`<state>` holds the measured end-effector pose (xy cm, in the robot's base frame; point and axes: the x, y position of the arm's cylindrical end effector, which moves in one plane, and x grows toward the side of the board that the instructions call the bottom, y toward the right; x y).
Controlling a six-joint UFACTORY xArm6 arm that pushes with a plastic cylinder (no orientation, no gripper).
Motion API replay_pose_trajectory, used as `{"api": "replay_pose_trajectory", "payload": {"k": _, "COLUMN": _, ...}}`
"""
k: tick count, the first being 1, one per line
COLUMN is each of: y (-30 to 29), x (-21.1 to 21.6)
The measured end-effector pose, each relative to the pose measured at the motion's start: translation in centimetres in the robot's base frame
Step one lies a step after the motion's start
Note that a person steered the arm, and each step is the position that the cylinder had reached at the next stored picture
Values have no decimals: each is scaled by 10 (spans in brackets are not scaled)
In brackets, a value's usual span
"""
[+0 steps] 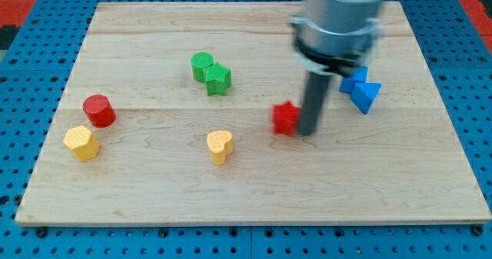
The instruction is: Push the red star into the red circle
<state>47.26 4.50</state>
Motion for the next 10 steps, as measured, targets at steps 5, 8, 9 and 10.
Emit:
{"api": "replay_pose_trajectory", "payload": {"k": 5, "y": -109, "x": -61}}
{"api": "replay_pose_trajectory", "payload": {"k": 8, "y": -208, "x": -50}}
{"api": "replay_pose_trajectory", "payload": {"k": 9, "y": -156, "x": -11}}
{"api": "replay_pose_trajectory", "payload": {"k": 10, "y": -188, "x": 96}}
